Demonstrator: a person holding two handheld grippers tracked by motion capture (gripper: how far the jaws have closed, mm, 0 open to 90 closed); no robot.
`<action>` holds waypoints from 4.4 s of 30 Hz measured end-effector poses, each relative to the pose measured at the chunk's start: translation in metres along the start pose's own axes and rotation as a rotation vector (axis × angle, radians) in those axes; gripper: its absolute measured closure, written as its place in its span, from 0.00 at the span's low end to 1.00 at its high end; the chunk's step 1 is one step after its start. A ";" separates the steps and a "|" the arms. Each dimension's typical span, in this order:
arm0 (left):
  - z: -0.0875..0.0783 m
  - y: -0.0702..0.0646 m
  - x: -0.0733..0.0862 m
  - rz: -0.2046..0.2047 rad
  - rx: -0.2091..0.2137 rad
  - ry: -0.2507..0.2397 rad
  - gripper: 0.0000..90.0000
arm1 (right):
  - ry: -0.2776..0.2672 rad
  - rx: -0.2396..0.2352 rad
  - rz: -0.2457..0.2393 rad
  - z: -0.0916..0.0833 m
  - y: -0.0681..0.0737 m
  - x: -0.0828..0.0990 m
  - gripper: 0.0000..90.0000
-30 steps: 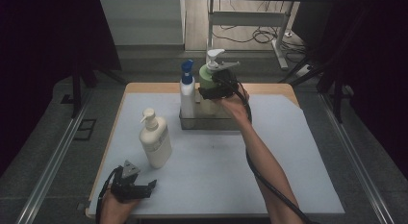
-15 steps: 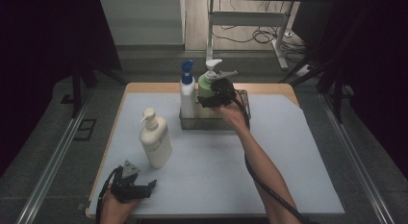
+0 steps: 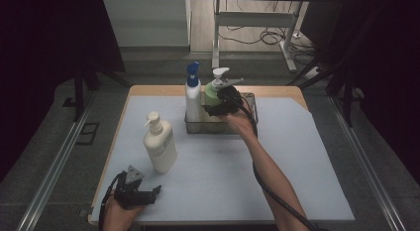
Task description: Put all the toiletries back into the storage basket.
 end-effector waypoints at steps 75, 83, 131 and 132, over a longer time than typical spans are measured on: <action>0.000 0.000 0.000 -0.002 -0.001 -0.001 0.12 | 0.044 -0.013 0.040 -0.060 -0.020 0.043 0.30; 0.000 0.000 0.000 -0.001 -0.001 0.000 0.12 | 0.071 0.036 0.071 -0.057 -0.037 0.048 0.26; 0.000 0.000 0.000 -0.002 0.000 0.000 0.12 | 0.143 0.059 0.171 0.004 -0.044 0.052 0.94; 0.000 0.000 0.000 -0.002 0.000 0.000 0.12 | 0.145 0.056 0.170 0.004 -0.043 0.052 0.94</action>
Point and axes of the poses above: each handheld gripper's, and its own axes: z roughly forward along the jaws, x roughly out of its underside, y roughly to its left, the point moved 2 cm from there along z, roughly forward along the jaws, and after that the axes turned 5 degrees about -y, right-handed, at the moved point
